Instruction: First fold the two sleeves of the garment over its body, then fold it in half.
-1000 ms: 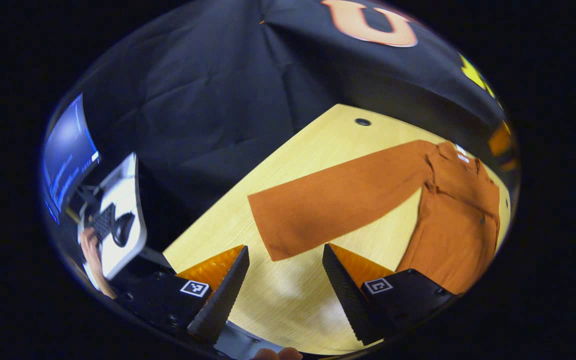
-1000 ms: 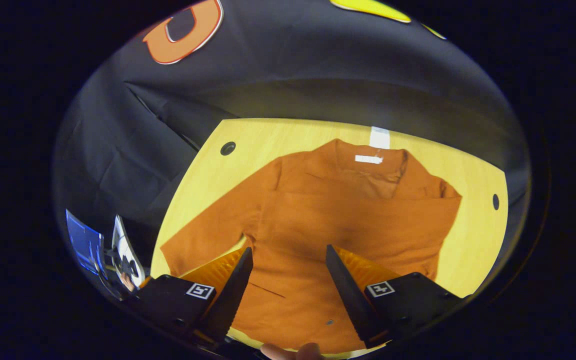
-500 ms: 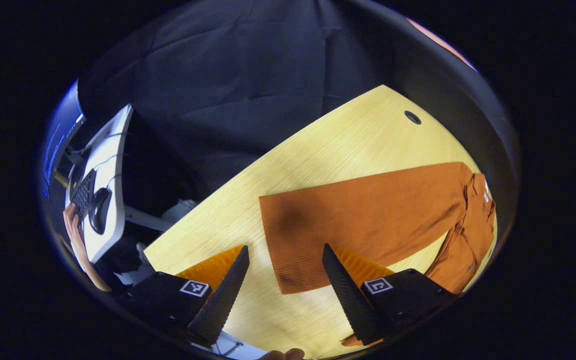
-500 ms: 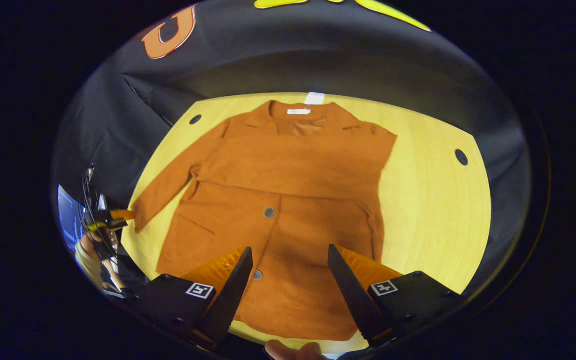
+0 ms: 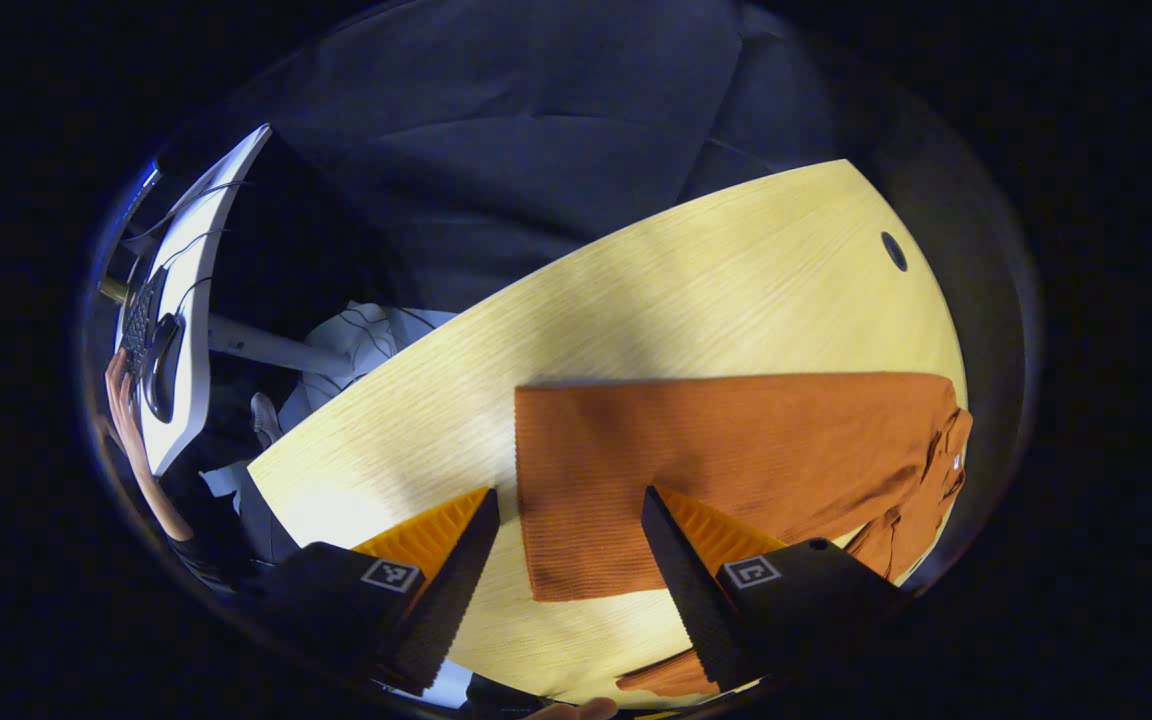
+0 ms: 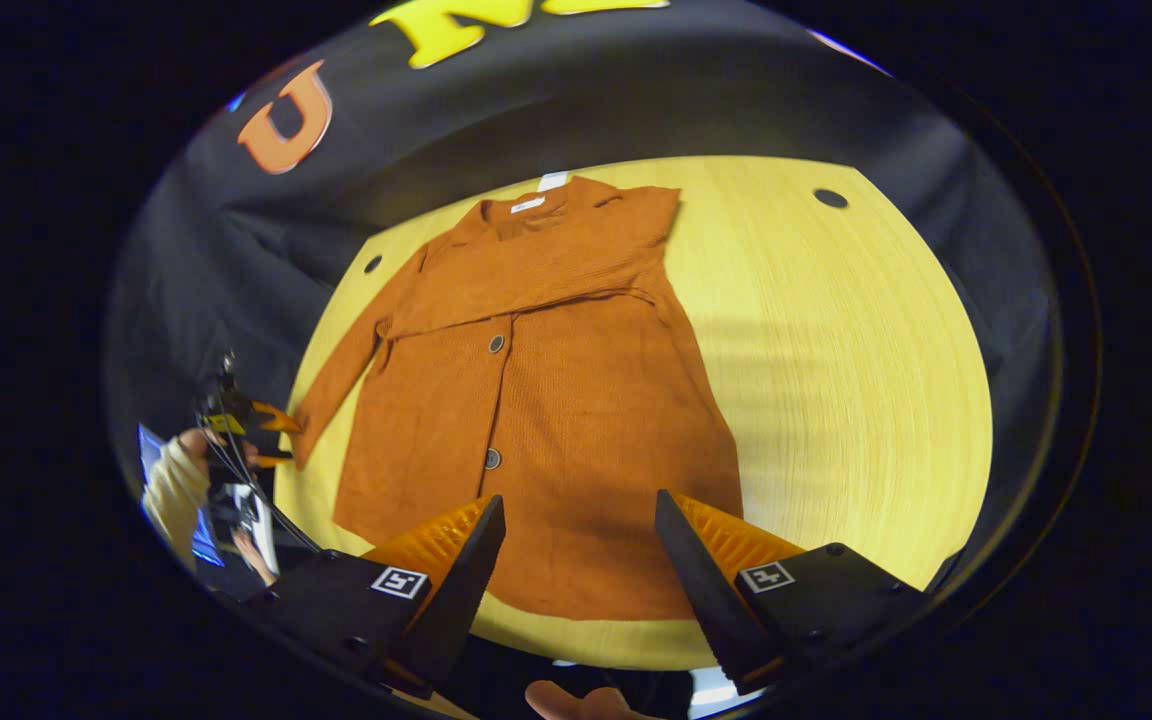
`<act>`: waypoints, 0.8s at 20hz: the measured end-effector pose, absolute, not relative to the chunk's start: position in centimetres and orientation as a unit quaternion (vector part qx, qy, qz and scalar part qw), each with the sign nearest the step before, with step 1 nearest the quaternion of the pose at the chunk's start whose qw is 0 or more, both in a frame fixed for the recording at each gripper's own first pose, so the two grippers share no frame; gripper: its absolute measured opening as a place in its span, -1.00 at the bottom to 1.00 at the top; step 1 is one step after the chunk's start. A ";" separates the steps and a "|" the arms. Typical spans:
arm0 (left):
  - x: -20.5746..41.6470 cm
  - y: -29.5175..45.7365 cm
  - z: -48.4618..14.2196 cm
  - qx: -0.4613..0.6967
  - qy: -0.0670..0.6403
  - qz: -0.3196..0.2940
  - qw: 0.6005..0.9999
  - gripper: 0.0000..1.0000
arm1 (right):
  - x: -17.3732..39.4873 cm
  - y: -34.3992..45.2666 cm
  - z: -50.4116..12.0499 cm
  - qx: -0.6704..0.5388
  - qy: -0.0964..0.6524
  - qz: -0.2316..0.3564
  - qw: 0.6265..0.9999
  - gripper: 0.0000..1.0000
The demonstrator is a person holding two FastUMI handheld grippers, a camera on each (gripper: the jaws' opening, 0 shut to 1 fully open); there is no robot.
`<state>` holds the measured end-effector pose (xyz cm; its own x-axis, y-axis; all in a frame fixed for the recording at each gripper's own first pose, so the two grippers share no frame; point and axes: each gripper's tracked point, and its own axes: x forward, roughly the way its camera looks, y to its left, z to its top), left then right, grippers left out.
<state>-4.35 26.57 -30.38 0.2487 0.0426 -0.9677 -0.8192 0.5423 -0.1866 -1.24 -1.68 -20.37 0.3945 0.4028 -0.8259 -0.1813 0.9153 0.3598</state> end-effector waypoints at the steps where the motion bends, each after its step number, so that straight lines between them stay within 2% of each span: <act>1: -4.4 26.6 -30.5 -0.367 0.542 0.308 0.690 0.87 | -1.4 -2.5 -20.4 0.111 0.519 0.168 0.830 0.94; 2: -4.5 26.7 -30.5 -0.362 0.557 0.303 0.684 0.83 | -1.5 -3.5 -20.6 0.111 0.517 0.160 0.833 0.94; 3: -4.4 26.6 -30.4 -0.354 0.574 0.290 0.679 0.89 | -1.7 -4.2 -20.7 0.116 0.515 0.159 0.834 0.94; 4: -4.3 26.8 -30.5 -0.349 0.585 0.279 0.677 0.72 | -2.1 -4.3 -20.4 0.132 0.516 0.164 0.830 0.94; 6: -4.4 26.5 -30.4 -0.366 0.599 0.278 0.656 0.70 | -2.1 -5.5 -20.6 0.162 0.523 0.150 0.823 0.94; 7: -4.4 26.3 -30.4 -0.368 0.604 0.274 0.651 0.70 | -2.2 -6.2 -20.8 0.166 0.527 0.140 0.821 0.94; 8: -4.5 26.5 -30.4 -0.364 0.608 0.268 0.653 0.82 | -2.4 -6.9 -20.9 0.167 0.529 0.129 0.822 0.94; 9: -4.5 26.6 -30.4 -0.356 0.612 0.259 0.656 0.83 | -2.5 -7.6 -20.9 0.165 0.529 0.121 0.823 0.94; 10: -4.5 26.6 -30.4 -0.351 0.618 0.253 0.657 0.66 | -2.8 -8.2 -20.7 0.164 0.529 0.114 0.825 0.94; 13: -3.8 26.8 -29.9 -0.357 0.617 0.249 0.655 0.51 | -3.7 -9.8 -20.1 0.153 0.521 0.100 0.834 0.94; 16: -3.2 26.2 -30.2 -0.364 0.606 0.242 0.665 -0.61 | -4.4 -11.1 -20.5 0.144 0.520 0.088 0.838 0.94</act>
<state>-3.18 26.17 -30.22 0.1488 -0.1196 -0.9816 -0.7620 0.6188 -0.1909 -4.43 -11.12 -20.45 0.4446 0.2976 -0.8449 0.0019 0.9429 0.3331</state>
